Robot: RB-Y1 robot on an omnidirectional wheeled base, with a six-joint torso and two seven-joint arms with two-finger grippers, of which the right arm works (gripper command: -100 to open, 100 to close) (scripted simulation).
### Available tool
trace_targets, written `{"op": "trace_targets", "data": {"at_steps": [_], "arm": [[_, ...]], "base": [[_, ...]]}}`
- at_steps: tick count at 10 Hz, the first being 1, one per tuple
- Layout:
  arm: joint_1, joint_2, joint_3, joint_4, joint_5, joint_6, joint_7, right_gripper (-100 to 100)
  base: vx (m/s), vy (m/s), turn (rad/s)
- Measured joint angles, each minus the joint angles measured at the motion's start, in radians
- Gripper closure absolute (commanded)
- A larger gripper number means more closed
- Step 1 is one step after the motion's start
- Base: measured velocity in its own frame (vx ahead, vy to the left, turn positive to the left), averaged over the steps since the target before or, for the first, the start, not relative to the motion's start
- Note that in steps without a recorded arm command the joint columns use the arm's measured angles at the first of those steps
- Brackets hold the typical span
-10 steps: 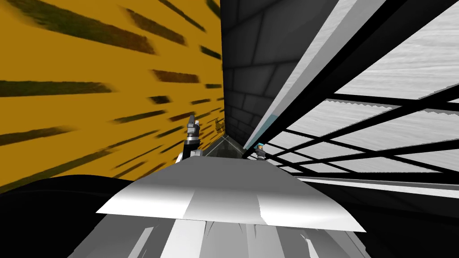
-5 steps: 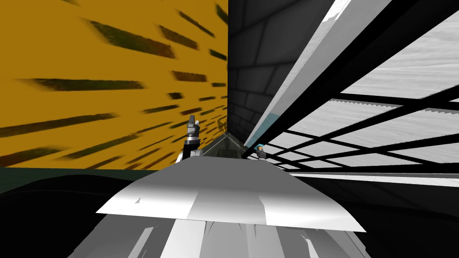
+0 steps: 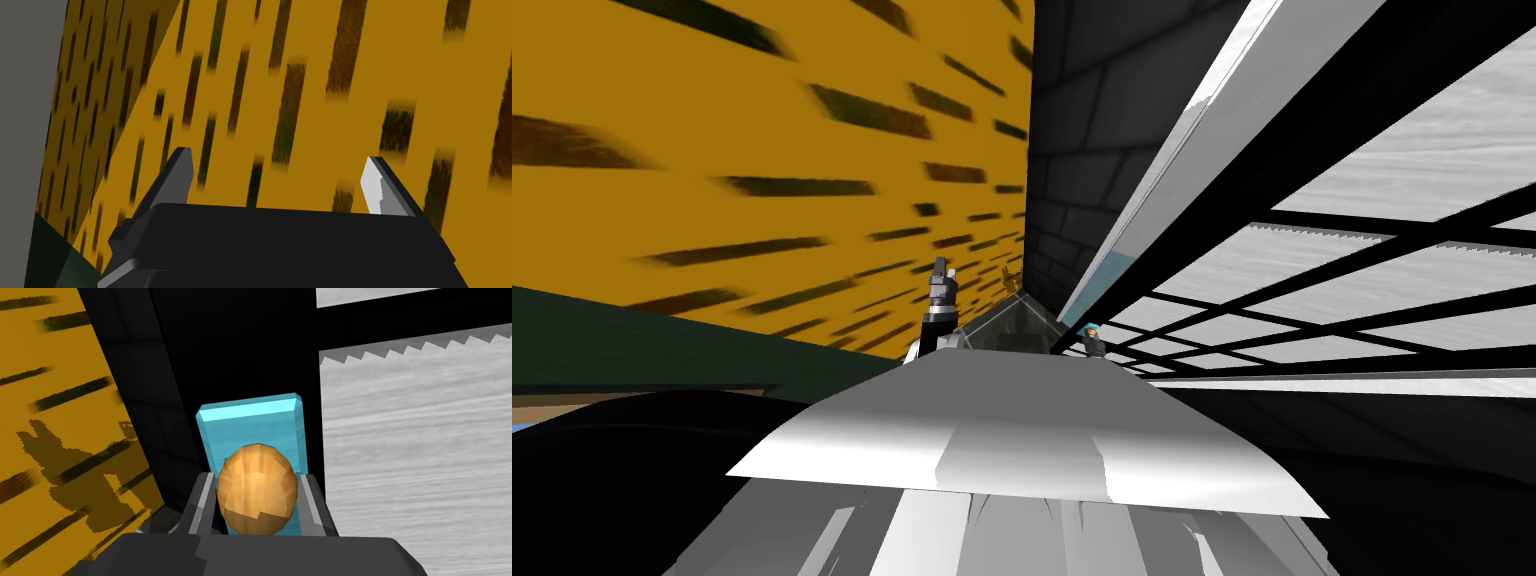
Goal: Pull the door open
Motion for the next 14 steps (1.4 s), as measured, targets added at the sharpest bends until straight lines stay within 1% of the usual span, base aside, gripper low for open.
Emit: {"op": "trace_targets", "data": {"at_steps": [1,2,4,5,6,7,9,14], "arm": [[0.003,-0.008,0.010,0.003,0.006,-0.011,-0.011,100],[0.014,-0.021,0.022,-0.002,0.012,-0.023,-0.023,100],[0.026,-0.038,0.049,0.007,0.027,-0.052,-0.051,100],[0.031,-0.046,0.059,0.008,0.033,-0.063,-0.061,100],[0.033,-0.045,0.062,0.010,0.034,-0.063,-0.064,100],[0.034,-0.050,0.067,0.017,0.039,-0.071,-0.071,100],[0.037,-0.066,0.080,0.025,0.050,-0.095,-0.093,100],[0.043,-0.097,0.112,0.067,0.079,-0.157,-0.147,100]], "base": [[-0.262,-0.042,0.145],[-0.252,-0.041,0.120],[-0.230,-0.031,0.107],[-0.105,-0.003,0.017],[-0.141,-0.023,0.109],[-0.219,-0.036,0.120],[-0.202,-0.033,0.123],[-0.205,-0.029,0.096]]}}
